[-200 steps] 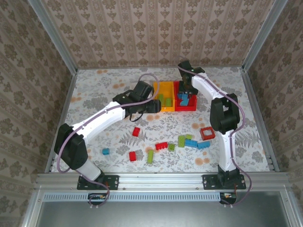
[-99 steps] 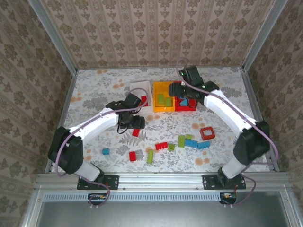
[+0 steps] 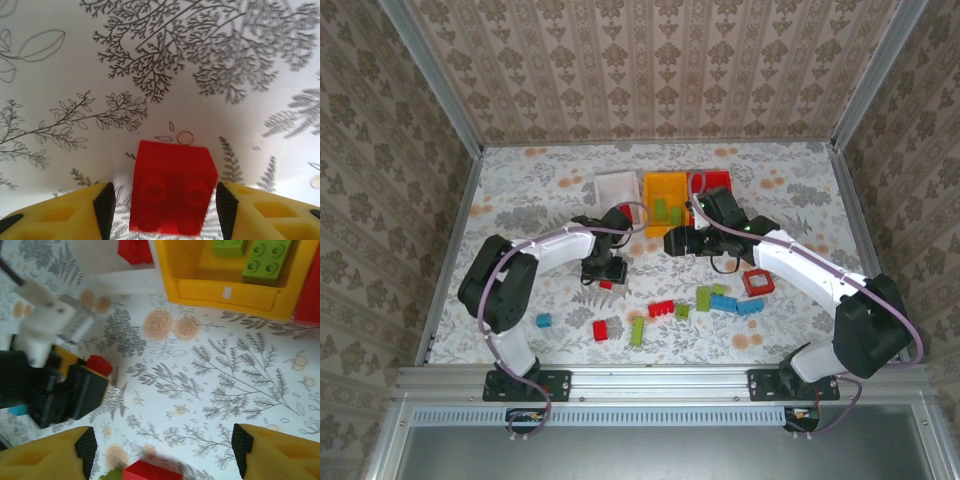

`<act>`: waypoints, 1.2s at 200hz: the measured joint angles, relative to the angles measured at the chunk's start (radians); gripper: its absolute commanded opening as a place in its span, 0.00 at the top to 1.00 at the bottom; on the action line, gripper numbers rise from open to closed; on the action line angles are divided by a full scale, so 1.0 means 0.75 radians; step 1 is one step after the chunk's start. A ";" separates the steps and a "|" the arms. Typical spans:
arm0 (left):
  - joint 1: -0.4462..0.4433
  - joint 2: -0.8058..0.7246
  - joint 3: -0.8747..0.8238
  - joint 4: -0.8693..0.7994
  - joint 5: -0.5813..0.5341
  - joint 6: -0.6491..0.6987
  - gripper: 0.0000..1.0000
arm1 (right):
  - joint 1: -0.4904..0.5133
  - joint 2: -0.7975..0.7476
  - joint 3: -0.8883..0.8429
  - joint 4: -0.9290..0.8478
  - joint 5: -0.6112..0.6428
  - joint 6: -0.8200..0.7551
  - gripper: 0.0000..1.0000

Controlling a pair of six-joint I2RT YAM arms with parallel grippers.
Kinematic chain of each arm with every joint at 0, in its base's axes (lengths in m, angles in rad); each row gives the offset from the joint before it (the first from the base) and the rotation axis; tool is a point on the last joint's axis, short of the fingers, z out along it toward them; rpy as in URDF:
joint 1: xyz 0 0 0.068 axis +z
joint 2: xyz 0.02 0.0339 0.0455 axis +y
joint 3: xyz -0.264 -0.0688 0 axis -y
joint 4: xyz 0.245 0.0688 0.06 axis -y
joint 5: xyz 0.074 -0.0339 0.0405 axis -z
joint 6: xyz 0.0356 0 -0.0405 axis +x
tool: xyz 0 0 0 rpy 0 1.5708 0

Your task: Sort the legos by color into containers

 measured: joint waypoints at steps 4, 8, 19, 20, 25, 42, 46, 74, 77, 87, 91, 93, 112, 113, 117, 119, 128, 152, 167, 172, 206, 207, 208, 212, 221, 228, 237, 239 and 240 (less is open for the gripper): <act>0.000 0.008 0.000 0.002 -0.004 0.006 0.62 | 0.002 -0.004 0.000 0.006 -0.007 0.004 0.27; 0.000 0.013 0.002 0.002 -0.005 0.006 0.64 | 0.003 -0.008 -0.001 0.010 -0.013 0.009 0.27; 0.000 0.013 0.011 0.009 -0.017 0.015 0.69 | 0.005 -0.016 -0.001 0.024 -0.022 0.018 0.27; 0.000 0.013 0.012 0.009 -0.017 0.012 0.70 | 0.005 -0.016 -0.001 0.025 -0.023 0.019 0.27; 0.000 0.013 0.013 0.010 -0.019 0.016 0.71 | 0.005 -0.017 -0.001 0.031 -0.026 0.025 0.27; -0.002 0.009 0.014 0.013 -0.034 0.012 0.73 | 0.005 -0.019 -0.001 0.035 -0.028 0.034 0.27; -0.003 0.007 0.014 0.013 -0.040 0.011 0.73 | 0.005 -0.019 0.000 0.035 -0.028 0.034 0.27; -0.003 -0.038 0.063 -0.053 -0.080 0.006 0.75 | 0.005 -0.019 0.009 0.036 -0.027 0.033 0.28; -0.003 -0.049 0.086 -0.067 -0.085 0.006 0.75 | 0.005 -0.019 0.011 0.037 -0.027 0.034 0.28; 0.000 -0.070 0.157 -0.100 -0.094 0.005 0.75 | 0.005 -0.019 0.018 0.055 -0.026 0.035 0.28; 0.001 -0.077 0.201 -0.114 -0.097 0.006 0.75 | 0.005 -0.019 0.020 0.066 -0.025 0.037 0.28; 0.002 -0.078 0.217 -0.120 -0.098 0.006 0.75 | 0.005 -0.019 0.021 0.072 -0.023 0.039 0.27; 0.017 -0.090 0.409 -0.142 -0.108 0.005 0.76 | 0.005 -0.019 0.025 0.149 -0.011 0.050 0.26; 0.018 -0.089 0.418 -0.144 -0.108 0.005 0.76 | 0.005 -0.019 0.025 0.160 -0.010 0.054 0.26; 0.025 -0.086 0.457 -0.149 -0.109 0.005 0.76 | 0.005 -0.019 0.025 0.180 -0.006 0.057 0.26; 0.028 -0.083 0.475 -0.150 -0.110 0.005 0.76 | 0.005 -0.019 0.025 0.195 -0.003 0.063 0.26; 0.052 -0.065 0.561 -0.159 -0.111 0.004 0.76 | 0.005 -0.019 0.026 0.249 0.004 0.076 0.25; 0.114 0.058 0.789 -0.185 -0.127 -0.004 0.77 | -0.003 -0.011 0.041 0.361 0.019 0.114 0.25; 0.145 0.184 0.927 -0.209 -0.146 -0.006 0.76 | -0.016 0.009 0.072 0.414 0.023 0.140 0.25; 0.156 0.231 0.968 -0.216 -0.152 -0.008 0.77 | -0.022 0.015 0.083 0.425 0.023 0.146 0.25; 0.200 0.520 1.199 -0.284 -0.182 -0.035 0.76 | -0.043 0.037 0.132 0.461 0.024 0.169 0.25; 0.201 0.525 1.203 -0.284 -0.182 -0.035 0.76 | -0.043 0.037 0.133 0.462 0.024 0.169 0.25; 0.202 0.531 1.207 -0.285 -0.183 -0.036 0.76 | -0.043 0.037 0.134 0.462 0.024 0.169 0.25; 0.203 0.564 1.233 -0.294 -0.188 -0.039 0.75 | -0.043 0.037 0.134 0.464 0.024 0.171 0.25; 0.211 0.612 1.272 -0.311 -0.194 -0.042 0.74 | -0.043 0.037 0.135 0.465 0.024 0.173 0.25; 0.215 0.642 1.295 -0.320 -0.195 -0.047 0.72 | -0.043 0.037 0.135 0.464 0.023 0.174 0.25; 0.220 0.668 1.317 -0.334 -0.195 -0.054 0.67 | -0.043 0.037 0.134 0.462 0.023 0.174 0.25; 0.221 0.677 1.323 -0.336 -0.195 -0.055 0.66 | -0.043 0.037 0.134 0.462 0.023 0.174 0.25; 0.222 0.678 1.325 -0.338 -0.195 -0.055 0.65 | -0.043 0.037 0.134 0.462 0.023 0.174 0.25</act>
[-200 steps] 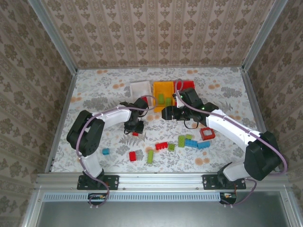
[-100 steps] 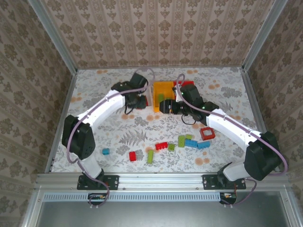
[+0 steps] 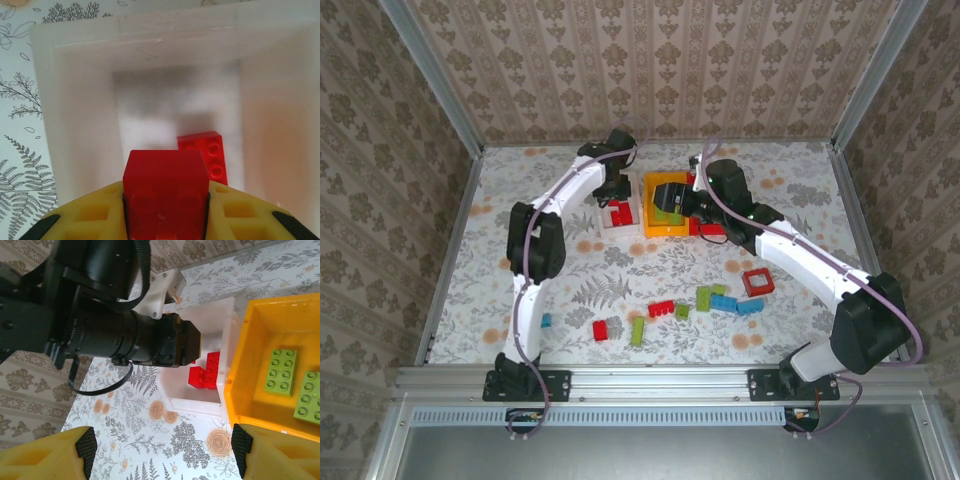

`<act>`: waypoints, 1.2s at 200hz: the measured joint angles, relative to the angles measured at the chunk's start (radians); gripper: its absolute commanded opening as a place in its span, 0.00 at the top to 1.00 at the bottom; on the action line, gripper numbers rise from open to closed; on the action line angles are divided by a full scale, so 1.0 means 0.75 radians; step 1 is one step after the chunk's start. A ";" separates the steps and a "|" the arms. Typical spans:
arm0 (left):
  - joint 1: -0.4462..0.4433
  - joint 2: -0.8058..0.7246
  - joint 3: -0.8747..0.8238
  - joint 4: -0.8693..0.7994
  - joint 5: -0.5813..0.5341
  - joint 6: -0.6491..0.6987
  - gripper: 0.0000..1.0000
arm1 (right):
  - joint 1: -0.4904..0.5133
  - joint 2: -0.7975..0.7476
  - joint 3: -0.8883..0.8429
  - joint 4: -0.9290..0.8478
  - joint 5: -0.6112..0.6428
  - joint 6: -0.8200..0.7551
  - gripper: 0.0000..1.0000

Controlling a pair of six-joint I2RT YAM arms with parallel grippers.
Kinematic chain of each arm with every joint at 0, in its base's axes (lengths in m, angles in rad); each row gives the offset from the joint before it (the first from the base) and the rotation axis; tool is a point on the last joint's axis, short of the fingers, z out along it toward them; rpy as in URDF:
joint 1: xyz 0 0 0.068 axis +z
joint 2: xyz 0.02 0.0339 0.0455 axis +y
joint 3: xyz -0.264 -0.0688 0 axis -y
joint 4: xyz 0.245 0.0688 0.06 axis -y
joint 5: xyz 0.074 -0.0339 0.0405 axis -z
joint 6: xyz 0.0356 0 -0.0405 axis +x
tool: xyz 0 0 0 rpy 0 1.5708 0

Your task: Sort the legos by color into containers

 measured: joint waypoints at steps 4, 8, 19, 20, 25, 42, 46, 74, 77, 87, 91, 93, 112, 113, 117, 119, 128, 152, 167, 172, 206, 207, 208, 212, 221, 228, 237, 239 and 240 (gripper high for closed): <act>0.002 0.008 0.008 -0.003 0.000 -0.002 0.63 | 0.000 0.000 -0.001 0.000 0.000 0.001 0.25; 0.003 0.017 0.018 -0.008 0.001 -0.006 0.60 | 0.000 0.000 -0.001 0.001 -0.001 0.000 0.25; 0.006 0.032 0.041 -0.017 0.003 -0.019 0.52 | 0.000 0.000 -0.008 0.001 -0.001 0.000 0.25; 0.006 0.033 0.043 -0.018 0.003 -0.019 0.52 | 0.000 0.000 -0.009 0.001 -0.001 0.000 0.25; 0.006 0.034 0.048 -0.022 0.002 -0.017 0.49 | 0.000 0.000 -0.014 -0.001 -0.001 0.000 0.25; 0.005 0.034 0.063 -0.040 0.007 -0.026 0.43 | 0.000 0.000 -0.041 -0.002 -0.003 -0.001 0.24; 0.005 0.034 0.064 -0.042 0.007 -0.026 0.43 | 0.000 0.000 -0.047 -0.003 -0.005 -0.001 0.24; 0.005 0.025 0.060 -0.051 0.028 -0.030 0.44 | 0.000 0.000 -0.087 -0.012 -0.020 -0.002 0.24; 0.005 0.020 0.057 -0.051 0.031 -0.030 0.45 | 0.000 0.000 -0.093 -0.014 -0.022 -0.003 0.25; 0.005 -0.008 0.033 -0.045 0.040 -0.034 0.47 | 0.000 0.000 -0.105 -0.016 -0.031 -0.007 0.25; 0.005 -0.024 0.021 -0.044 0.041 -0.037 0.48 | 0.001 0.000 -0.110 -0.017 -0.031 -0.011 0.25; 0.005 -0.036 0.010 -0.042 0.043 -0.039 0.48 | 0.001 0.000 -0.112 -0.017 -0.032 -0.013 0.25; 0.002 -0.166 -0.075 -0.025 0.050 -0.057 0.49 | 0.019 0.000 -0.124 -0.042 -0.029 -0.071 0.25; 0.002 -0.173 -0.080 -0.023 0.051 -0.057 0.49 | 0.021 0.000 -0.124 -0.043 -0.028 -0.074 0.25; 0.001 -0.207 -0.104 -0.018 0.050 -0.062 0.49 | 0.028 0.000 -0.125 -0.051 -0.027 -0.087 0.25; 0.001 -0.226 -0.116 -0.014 0.050 -0.066 0.49 | 0.036 0.000 -0.125 -0.055 -0.026 -0.100 0.25; -0.004 -0.325 -0.185 0.000 0.047 -0.083 0.49 | 0.077 0.000 -0.125 -0.071 -0.019 -0.150 0.25; -0.008 -0.640 -0.396 0.051 0.014 -0.148 0.46 | 0.229 0.015 -0.124 -0.094 -0.015 -0.280 0.23; -0.006 -0.880 -0.587 0.062 -0.026 -0.199 0.44 | 0.348 0.064 -0.122 -0.085 -0.026 -0.364 0.22; -0.004 -0.956 -0.653 0.054 -0.044 -0.222 0.44 | 0.388 0.087 -0.120 -0.084 -0.031 -0.395 0.21; 0.041 -1.422 -0.966 -0.025 -0.131 -0.328 0.43 | 0.665 0.329 -0.033 -0.079 -0.051 -0.596 0.18; 0.043 -1.433 -0.973 -0.030 -0.132 -0.330 0.43 | 0.672 0.338 -0.030 -0.078 -0.051 -0.600 0.18; 0.045 -1.444 -0.978 -0.035 -0.135 -0.333 0.43 | 0.678 0.345 -0.025 -0.077 -0.051 -0.603 0.19; 0.052 -1.484 -1.002 -0.051 -0.143 -0.341 0.43 | 0.706 0.375 -0.004 -0.081 -0.051 -0.625 0.18; 0.074 -1.574 -1.049 -0.097 -0.173 -0.362 0.43 | 0.763 0.445 0.044 -0.080 -0.050 -0.667 0.18; 0.084 -1.632 -1.071 -0.132 -0.194 -0.374 0.43 | 0.803 0.494 0.084 -0.083 -0.049 -0.696 0.19; 0.090 -1.718 -1.096 -0.182 -0.225 -0.392 0.43 | 0.849 0.567 0.153 -0.084 -0.040 -0.725 0.19; 0.091 -1.731 -1.098 -0.191 -0.230 -0.394 0.43 | 0.855 0.576 0.162 -0.084 -0.039 -0.729 0.19; 0.091 -1.737 -1.099 -0.196 -0.232 -0.395 0.43 | 0.860 0.587 0.172 -0.081 -0.038 -0.733 0.19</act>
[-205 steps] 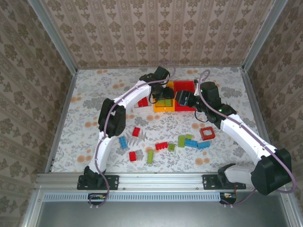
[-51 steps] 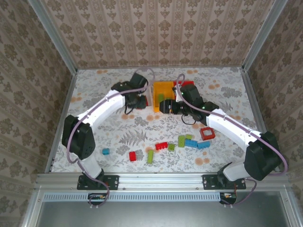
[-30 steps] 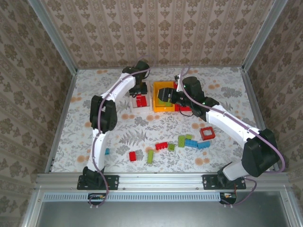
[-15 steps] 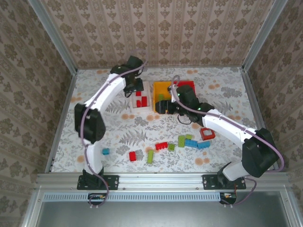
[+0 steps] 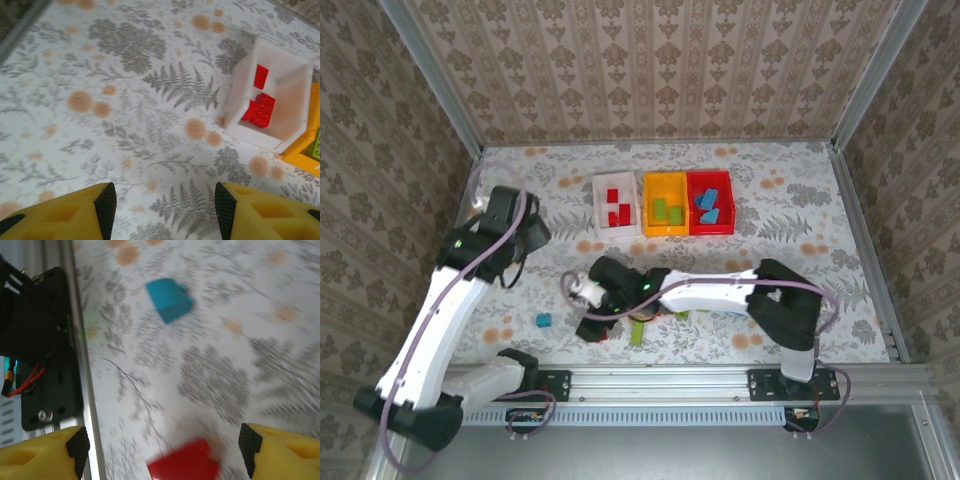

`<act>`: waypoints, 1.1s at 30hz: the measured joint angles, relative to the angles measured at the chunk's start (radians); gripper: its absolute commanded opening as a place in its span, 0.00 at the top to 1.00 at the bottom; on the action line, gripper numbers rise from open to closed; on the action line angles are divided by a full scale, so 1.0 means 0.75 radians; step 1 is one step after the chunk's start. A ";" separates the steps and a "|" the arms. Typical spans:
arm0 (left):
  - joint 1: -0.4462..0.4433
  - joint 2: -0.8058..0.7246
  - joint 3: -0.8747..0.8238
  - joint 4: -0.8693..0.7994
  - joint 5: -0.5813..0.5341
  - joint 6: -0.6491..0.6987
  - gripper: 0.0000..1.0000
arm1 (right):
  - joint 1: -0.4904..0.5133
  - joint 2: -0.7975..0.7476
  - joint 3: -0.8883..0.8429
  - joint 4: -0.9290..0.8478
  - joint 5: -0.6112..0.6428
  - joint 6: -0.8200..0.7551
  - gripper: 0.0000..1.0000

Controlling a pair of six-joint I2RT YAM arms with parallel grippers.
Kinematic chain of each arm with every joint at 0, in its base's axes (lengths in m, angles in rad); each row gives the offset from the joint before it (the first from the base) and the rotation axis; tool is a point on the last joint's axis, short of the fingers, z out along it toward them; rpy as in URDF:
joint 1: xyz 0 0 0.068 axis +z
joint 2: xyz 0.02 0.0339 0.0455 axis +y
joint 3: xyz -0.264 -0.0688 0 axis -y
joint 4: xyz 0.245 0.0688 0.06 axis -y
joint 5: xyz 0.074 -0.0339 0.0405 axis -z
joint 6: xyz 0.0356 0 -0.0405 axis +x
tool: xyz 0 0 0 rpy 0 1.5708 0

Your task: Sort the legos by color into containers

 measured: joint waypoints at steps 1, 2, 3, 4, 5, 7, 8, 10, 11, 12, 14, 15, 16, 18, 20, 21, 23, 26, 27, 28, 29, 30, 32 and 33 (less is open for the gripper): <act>0.001 -0.057 -0.007 -0.037 -0.019 -0.008 0.43 | 0.022 0.046 0.046 -0.001 0.008 -0.015 0.19; 0.001 -0.104 -0.009 -0.067 -0.036 -0.015 0.43 | 0.043 0.098 0.099 0.000 0.023 -0.031 0.19; 0.001 -0.138 -0.009 -0.091 -0.049 -0.020 0.43 | 0.055 0.132 0.132 0.000 0.035 -0.038 0.19; 0.001 -0.179 -0.009 -0.125 -0.065 -0.030 0.43 | 0.066 0.174 0.172 0.001 0.046 -0.044 0.19; 0.001 -0.209 -0.009 -0.149 -0.077 -0.035 0.43 | 0.072 0.210 0.208 -0.004 0.066 -0.049 0.19; 0.002 -0.245 -0.009 -0.200 -0.095 -0.042 0.42 | 0.081 0.288 0.291 -0.015 0.097 -0.066 0.19; 0.002 -0.254 -0.008 -0.220 -0.102 -0.044 0.42 | 0.086 0.327 0.333 -0.024 0.117 -0.072 0.19; 0.002 -0.260 -0.008 -0.260 -0.113 -0.045 0.42 | 0.096 0.392 0.399 -0.033 0.150 -0.078 0.19; 0.002 -0.260 -0.008 -0.274 -0.116 -0.045 0.42 | 0.099 0.418 0.424 -0.044 0.167 -0.078 0.19; 0.002 -0.260 -0.008 -0.283 -0.119 -0.045 0.42 | 0.103 0.439 0.443 -0.050 0.181 -0.078 0.19; 0.002 -0.266 -0.008 -0.310 -0.123 -0.045 0.42 | 0.111 0.489 0.492 -0.066 0.220 -0.077 0.19; 0.002 -0.272 -0.008 -0.323 -0.124 -0.046 0.42 | 0.115 0.510 0.515 -0.078 0.238 -0.077 0.20; 0.002 -0.276 -0.008 -0.335 -0.125 -0.046 0.42 | 0.121 0.536 0.544 -0.088 0.259 -0.077 0.20; 0.002 -0.291 -0.006 -0.350 -0.128 -0.048 0.42 | 0.127 0.563 0.585 -0.101 0.296 -0.076 0.21; 0.002 -0.300 0.001 -0.370 -0.129 -0.053 0.42 | 0.132 0.591 0.638 -0.120 0.325 -0.072 0.23; 0.002 -0.301 0.003 -0.378 -0.129 -0.054 0.43 | 0.135 0.608 0.664 -0.126 0.338 -0.071 0.24; 0.002 -0.301 0.009 -0.394 -0.132 -0.054 0.43 | 0.138 0.644 0.723 -0.157 0.374 -0.071 0.27; 0.002 -0.301 0.020 -0.408 -0.133 -0.054 0.42 | 0.139 0.682 0.787 -0.184 0.409 -0.067 0.34; 0.002 -0.301 0.024 -0.409 -0.133 -0.055 0.43 | 0.139 0.685 0.799 -0.194 0.419 -0.066 0.38; 0.002 -0.302 0.026 -0.409 -0.133 -0.054 0.43 | 0.139 0.692 0.811 -0.202 0.423 -0.065 0.42; 0.002 -0.302 0.026 -0.410 -0.133 -0.054 0.43 | 0.139 0.698 0.823 -0.207 0.428 -0.064 0.48; 0.002 -0.301 0.026 -0.411 -0.133 -0.054 0.43 | 0.139 0.703 0.833 -0.214 0.430 -0.062 0.52; 0.002 -0.301 0.026 -0.414 -0.133 -0.054 0.43 | 0.139 0.713 0.852 -0.225 0.434 -0.057 0.61; 0.002 -0.302 0.026 -0.414 -0.133 -0.054 0.43 | 0.139 0.716 0.859 -0.229 0.435 -0.055 0.65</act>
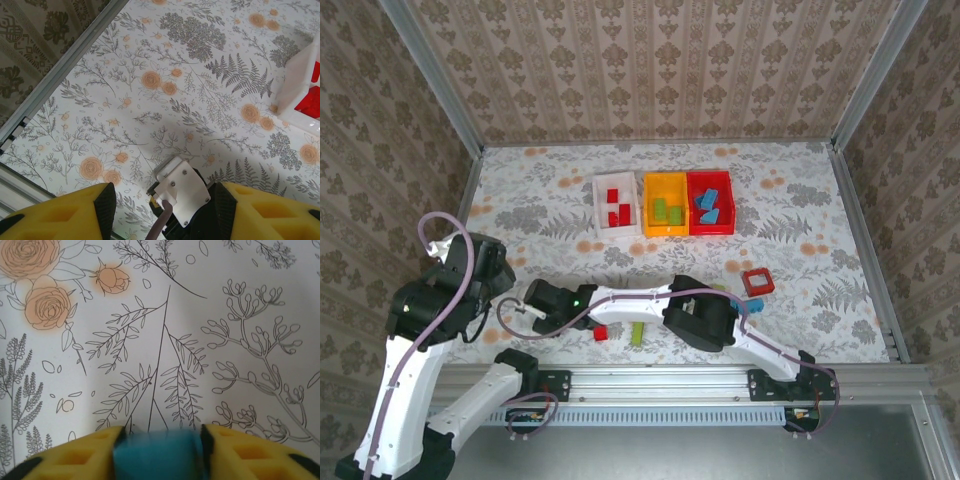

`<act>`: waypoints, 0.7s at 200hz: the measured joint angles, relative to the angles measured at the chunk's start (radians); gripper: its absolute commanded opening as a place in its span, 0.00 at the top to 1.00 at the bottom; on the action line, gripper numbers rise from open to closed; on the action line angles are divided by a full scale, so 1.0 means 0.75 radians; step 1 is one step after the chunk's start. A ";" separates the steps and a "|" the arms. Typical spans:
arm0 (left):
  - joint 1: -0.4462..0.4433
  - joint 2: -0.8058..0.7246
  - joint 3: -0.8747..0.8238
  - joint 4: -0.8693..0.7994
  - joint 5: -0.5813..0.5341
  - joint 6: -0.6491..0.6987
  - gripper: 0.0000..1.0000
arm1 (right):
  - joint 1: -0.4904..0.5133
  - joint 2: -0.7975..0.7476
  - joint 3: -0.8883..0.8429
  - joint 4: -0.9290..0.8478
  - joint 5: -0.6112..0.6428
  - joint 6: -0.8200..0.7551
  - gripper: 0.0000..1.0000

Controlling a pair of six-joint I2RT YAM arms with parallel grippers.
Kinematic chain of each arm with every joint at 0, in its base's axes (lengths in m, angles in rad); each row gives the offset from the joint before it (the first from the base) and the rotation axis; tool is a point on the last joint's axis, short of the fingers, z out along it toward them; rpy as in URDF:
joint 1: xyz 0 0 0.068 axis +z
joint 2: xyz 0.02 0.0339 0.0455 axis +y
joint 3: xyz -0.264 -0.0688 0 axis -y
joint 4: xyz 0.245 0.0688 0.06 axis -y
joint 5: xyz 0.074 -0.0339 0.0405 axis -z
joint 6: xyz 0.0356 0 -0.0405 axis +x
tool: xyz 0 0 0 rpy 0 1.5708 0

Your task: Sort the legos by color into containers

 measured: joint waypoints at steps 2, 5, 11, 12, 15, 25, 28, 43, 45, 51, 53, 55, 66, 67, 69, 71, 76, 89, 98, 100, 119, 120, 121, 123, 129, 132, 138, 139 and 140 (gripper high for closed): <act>0.000 0.001 0.000 0.000 0.000 0.000 0.43 | 0.000 0.000 0.001 -0.001 0.001 0.006 0.66; 0.000 0.001 0.000 0.000 0.000 0.000 0.43 | 0.000 0.001 0.003 -0.003 0.002 0.008 0.67; 0.000 0.001 0.000 0.001 0.000 0.000 0.43 | 0.000 0.001 0.006 -0.007 0.002 0.013 0.70; 0.000 0.001 0.000 0.001 0.000 0.000 0.43 | 0.000 0.001 0.007 -0.008 0.002 0.012 0.71; 0.000 0.001 0.000 0.001 0.001 0.000 0.43 | -0.001 0.001 0.009 -0.009 0.002 0.009 0.73; 0.000 0.001 -0.001 0.002 0.001 0.000 0.43 | -0.001 0.000 0.014 -0.009 0.004 0.016 0.76; 0.000 0.001 -0.001 0.002 0.001 0.000 0.43 | -0.002 0.000 0.015 -0.008 0.004 0.013 0.76; 0.000 0.001 -0.009 0.011 0.005 0.000 0.43 | -0.005 -0.005 0.012 -0.004 0.005 0.019 0.78; 0.000 0.001 -0.011 0.013 0.007 0.000 0.43 | -0.007 -0.007 0.006 0.003 0.005 0.019 0.78; 0.000 0.001 -0.018 0.017 0.013 0.001 0.43 | -0.011 -0.019 -0.018 0.018 0.004 0.019 0.79; 0.000 0.001 -0.021 0.019 0.015 0.001 0.43 | -0.012 -0.023 -0.026 0.020 0.004 0.019 0.79; 0.000 0.002 -0.025 0.021 0.018 0.001 0.43 | -0.014 -0.033 -0.039 0.023 0.005 0.020 0.79; 0.000 0.003 -0.045 0.033 0.034 0.002 0.43 | -0.031 -0.080 -0.112 0.032 0.004 0.025 0.80; 0.000 0.003 -0.047 0.035 0.037 0.002 0.43 | -0.031 -0.080 -0.112 0.032 0.004 0.025 0.80; 0.000 0.003 -0.052 0.038 0.041 0.002 0.43 | -0.038 -0.094 -0.132 0.032 0.004 0.026 0.80; 0.000 0.004 -0.058 0.043 0.046 0.004 0.43 | -0.042 -0.104 -0.148 0.033 0.004 0.027 0.80; 0.000 0.004 -0.070 0.051 0.058 0.007 0.43 | -0.052 -0.125 -0.178 0.031 0.004 0.028 0.80; 0.000 0.006 -0.108 0.090 0.102 0.022 0.43 | -0.101 -0.200 -0.282 0.035 0.005 0.033 0.80; 0.000 0.009 -0.133 0.121 0.138 0.033 0.43 | -0.140 -0.252 -0.346 0.032 0.005 0.036 0.80; 0.000 0.011 -0.142 0.132 0.150 0.037 0.43 | -0.151 -0.266 -0.361 0.033 0.006 0.039 0.80; 0.000 0.028 -0.211 0.235 0.260 0.066 0.43 | -0.255 -0.397 -0.492 0.036 0.010 0.054 0.81; 0.000 0.032 -0.216 0.245 0.268 0.067 0.43 | -0.261 -0.407 -0.499 0.037 0.011 0.055 0.81; 0.000 0.033 -0.219 0.250 0.274 0.067 0.43 | -0.269 -0.413 -0.505 0.037 0.012 0.055 0.81; 0.000 0.036 -0.226 0.262 0.287 0.070 0.42 | -0.279 -0.425 -0.517 0.039 0.010 0.055 0.81; 0.000 0.048 -0.252 0.310 0.337 0.078 0.43 | -0.319 -0.480 -0.560 0.041 0.013 0.060 0.81; 0.000 0.054 -0.263 0.332 0.359 0.082 0.43 | -0.329 -0.492 -0.569 0.040 0.013 0.061 0.81; 0.000 0.075 -0.288 0.382 0.411 0.086 0.43 | -0.378 -0.557 -0.612 0.038 0.015 0.065 0.80; 0.000 0.078 -0.292 0.390 0.418 0.086 0.42 | -0.385 -0.565 -0.616 0.039 0.016 0.066 0.80; 0.000 0.086 -0.299 0.406 0.434 0.086 0.43 | -0.396 -0.577 -0.627 0.041 0.017 0.068 0.80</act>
